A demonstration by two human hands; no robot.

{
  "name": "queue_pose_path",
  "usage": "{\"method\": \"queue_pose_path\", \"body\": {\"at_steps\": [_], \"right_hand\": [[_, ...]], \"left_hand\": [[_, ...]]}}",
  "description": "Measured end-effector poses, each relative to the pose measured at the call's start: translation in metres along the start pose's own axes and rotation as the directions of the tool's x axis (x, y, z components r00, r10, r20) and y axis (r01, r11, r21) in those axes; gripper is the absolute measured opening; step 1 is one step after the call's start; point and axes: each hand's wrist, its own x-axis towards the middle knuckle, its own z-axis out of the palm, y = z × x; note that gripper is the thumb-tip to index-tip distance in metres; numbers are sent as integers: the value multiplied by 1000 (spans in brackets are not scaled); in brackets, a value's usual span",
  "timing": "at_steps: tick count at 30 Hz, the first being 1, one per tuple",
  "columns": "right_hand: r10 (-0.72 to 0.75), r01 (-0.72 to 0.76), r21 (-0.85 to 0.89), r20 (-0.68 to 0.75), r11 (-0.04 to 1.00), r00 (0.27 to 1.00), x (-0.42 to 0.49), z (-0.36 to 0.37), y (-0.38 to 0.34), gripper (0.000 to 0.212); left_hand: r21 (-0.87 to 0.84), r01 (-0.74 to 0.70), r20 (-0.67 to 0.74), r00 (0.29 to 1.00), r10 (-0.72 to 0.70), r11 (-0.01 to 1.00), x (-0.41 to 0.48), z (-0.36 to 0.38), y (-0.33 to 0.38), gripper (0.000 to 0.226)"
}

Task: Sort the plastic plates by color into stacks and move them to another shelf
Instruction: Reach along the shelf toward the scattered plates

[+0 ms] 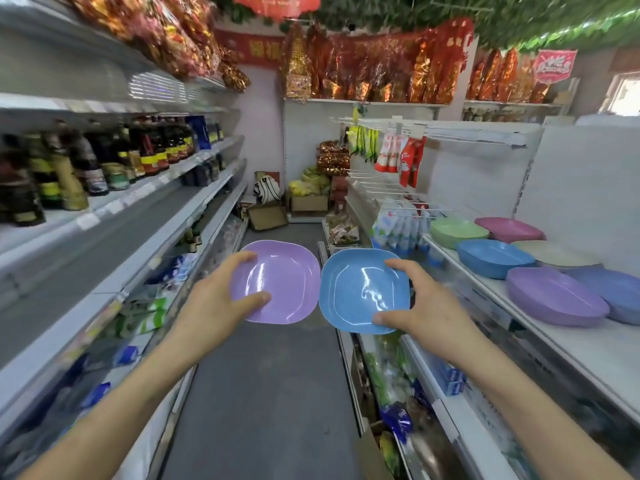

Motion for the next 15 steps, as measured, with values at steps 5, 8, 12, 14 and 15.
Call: {"method": "queue_pose_path", "body": {"at_steps": [5, 8, 12, 14, 15], "right_hand": [[54, -54, 9, -7, 998, 998, 68, 21, 24, 81], [97, -97, 10, -39, 995, 995, 106, 34, 38, 82], [161, -163, -12, -118, 987, 980, 153, 39, 53, 81], [195, -201, -13, -178, 980, 964, 175, 36, 58, 81], [215, -223, -20, -202, 975, 956, 184, 34, 58, 81]], "left_hand": [[1, 15, 13, 1000, -15, 1000, 73, 19, -37, 56], [-6, -13, 53, 999, 13, 1000, 127, 39, -54, 56], [-51, -78, 146, 986, 85, 996, 204, 69, -67, 55], [-82, -120, 202, 970, 135, 989, 245, 83, -69, 55], [-105, -137, 220, 963, 157, 985, 265, 90, -70, 55]]}}
